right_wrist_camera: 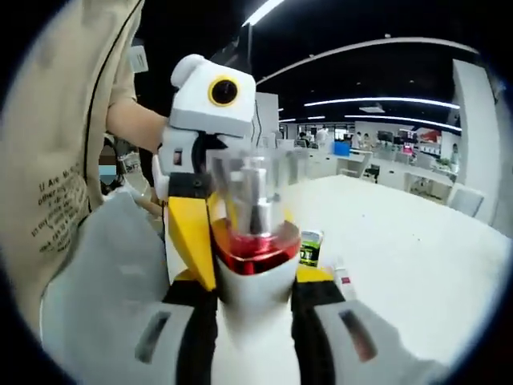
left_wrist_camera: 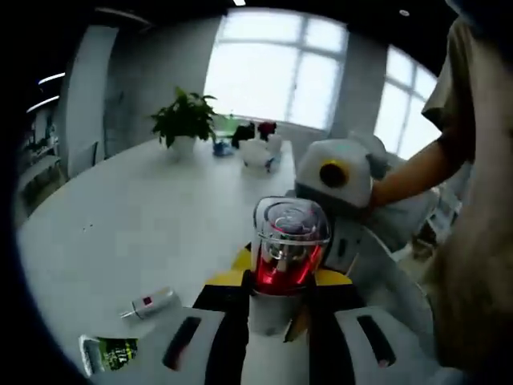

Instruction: Arrange the skincare products in the storage area until every visible bottle or jar stands upright without overlapping.

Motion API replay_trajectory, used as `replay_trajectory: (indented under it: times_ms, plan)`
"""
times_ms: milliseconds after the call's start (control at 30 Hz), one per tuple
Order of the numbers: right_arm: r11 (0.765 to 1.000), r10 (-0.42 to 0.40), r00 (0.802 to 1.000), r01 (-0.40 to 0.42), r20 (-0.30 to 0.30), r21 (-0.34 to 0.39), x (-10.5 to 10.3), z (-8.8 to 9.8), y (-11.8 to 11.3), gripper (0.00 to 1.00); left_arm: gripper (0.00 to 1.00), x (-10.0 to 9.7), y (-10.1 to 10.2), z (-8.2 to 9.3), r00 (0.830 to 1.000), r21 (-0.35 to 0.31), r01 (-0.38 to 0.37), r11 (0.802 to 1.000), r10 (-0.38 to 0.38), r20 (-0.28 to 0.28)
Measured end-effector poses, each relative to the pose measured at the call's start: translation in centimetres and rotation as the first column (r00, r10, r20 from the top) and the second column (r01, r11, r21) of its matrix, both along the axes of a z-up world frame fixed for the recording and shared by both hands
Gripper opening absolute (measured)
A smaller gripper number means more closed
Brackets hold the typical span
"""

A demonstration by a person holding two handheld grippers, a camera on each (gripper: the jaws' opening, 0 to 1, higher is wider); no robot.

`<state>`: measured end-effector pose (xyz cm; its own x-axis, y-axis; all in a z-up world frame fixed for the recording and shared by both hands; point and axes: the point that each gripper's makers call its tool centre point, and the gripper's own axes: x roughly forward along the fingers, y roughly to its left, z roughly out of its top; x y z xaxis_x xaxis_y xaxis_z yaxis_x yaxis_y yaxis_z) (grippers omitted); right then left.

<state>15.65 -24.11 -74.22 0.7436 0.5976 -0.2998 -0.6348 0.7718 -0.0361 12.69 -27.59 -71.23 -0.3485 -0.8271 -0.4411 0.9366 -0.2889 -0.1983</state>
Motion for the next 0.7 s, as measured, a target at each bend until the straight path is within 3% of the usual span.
replay_trajectory:
  times_ms: [267,700]
  plan:
    - [0.997,-0.025,0.999,0.022,-0.044,-0.073,0.4,-3.5,-1.7,0.35,0.24,0.5,-1.3,-3.3,1.000,0.046,-0.003,0.999,0.002,0.028]
    - [0.991,-0.027,0.996,0.016,-0.082,-0.137,0.9,-5.7,-3.2,0.35,0.24,1.2,-2.3,-5.2,0.998,0.070,0.010,0.998,-0.014,0.066]
